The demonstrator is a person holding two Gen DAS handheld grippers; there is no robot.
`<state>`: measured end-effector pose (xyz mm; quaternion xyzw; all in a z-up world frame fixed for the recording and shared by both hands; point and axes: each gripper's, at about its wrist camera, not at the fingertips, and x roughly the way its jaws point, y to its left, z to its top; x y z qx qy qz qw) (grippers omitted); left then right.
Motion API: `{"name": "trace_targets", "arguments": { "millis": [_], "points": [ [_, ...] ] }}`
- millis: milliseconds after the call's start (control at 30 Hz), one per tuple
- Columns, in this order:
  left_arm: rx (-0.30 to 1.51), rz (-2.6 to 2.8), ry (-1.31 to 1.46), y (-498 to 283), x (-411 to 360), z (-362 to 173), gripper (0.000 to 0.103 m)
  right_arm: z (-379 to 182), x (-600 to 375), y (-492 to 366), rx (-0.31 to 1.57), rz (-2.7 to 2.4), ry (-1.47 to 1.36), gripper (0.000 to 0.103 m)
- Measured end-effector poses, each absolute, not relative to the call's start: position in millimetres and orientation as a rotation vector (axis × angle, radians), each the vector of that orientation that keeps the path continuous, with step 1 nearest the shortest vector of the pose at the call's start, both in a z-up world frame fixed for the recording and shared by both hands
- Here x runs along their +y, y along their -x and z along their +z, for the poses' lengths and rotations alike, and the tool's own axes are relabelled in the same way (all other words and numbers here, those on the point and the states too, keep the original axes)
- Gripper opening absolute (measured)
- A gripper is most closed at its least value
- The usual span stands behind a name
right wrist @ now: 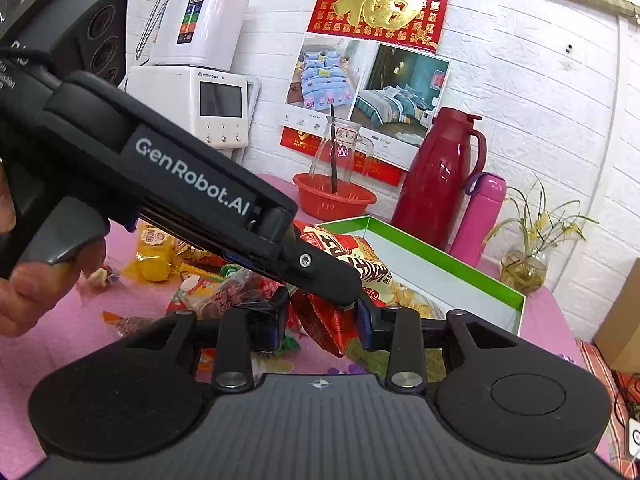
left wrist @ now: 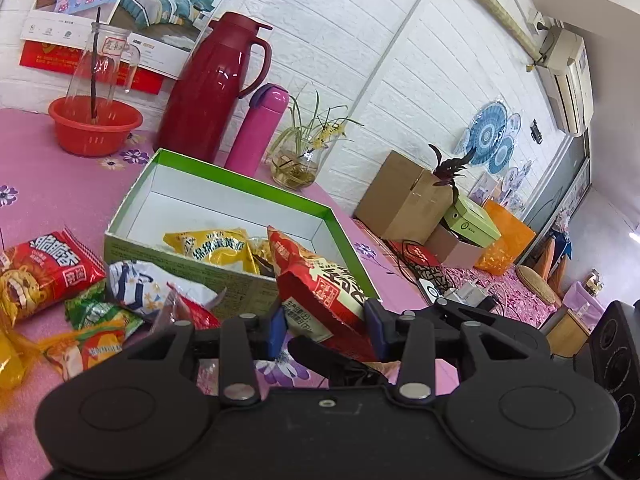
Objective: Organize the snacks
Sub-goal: 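Move the red bag with the left tool and drop it into the box, then grasp the clear bag of red-wrapped candies with the left tool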
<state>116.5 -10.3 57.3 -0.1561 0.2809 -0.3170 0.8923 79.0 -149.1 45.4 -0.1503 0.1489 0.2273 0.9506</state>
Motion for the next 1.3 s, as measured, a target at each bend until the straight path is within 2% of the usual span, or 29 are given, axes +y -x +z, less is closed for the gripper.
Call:
{"name": "trace_targets", "arguments": {
  "millis": [367, 467, 533, 567, 600, 900, 1300],
  "points": [
    [0.553, -0.612, 0.376, -192, 7, 63, 0.024, 56, -146, -156, 0.255, 0.475, 0.326, 0.060],
    [0.562, -0.571, 0.374, -213, 12, 56, 0.027, 53, -145, -184, 0.270, 0.490, 0.304, 0.061],
    [0.572, -0.493, 0.371, -222, 17, 47, 0.059, 47, -143, -201, 0.305, 0.503, 0.293, 0.074],
    [0.573, -0.441, 0.373, -223, 20, 44, 0.088, 42, -140, -206, 0.326, 0.496, 0.296, 0.098],
    [0.561, -0.402, 0.378, -223, 24, 40, 0.101, 38, -137, -209, 0.339, 0.485, 0.304, 0.103],
    [0.563, -0.406, 0.378, -206, 35, 43, 0.100, 43, -148, -187, 0.329, 0.483, 0.262, 0.103],
    [0.583, -0.391, 0.307, -131, 29, 64, 0.103, 65, -181, -112, 0.322, 0.542, 0.123, 0.103]
  ]
}}
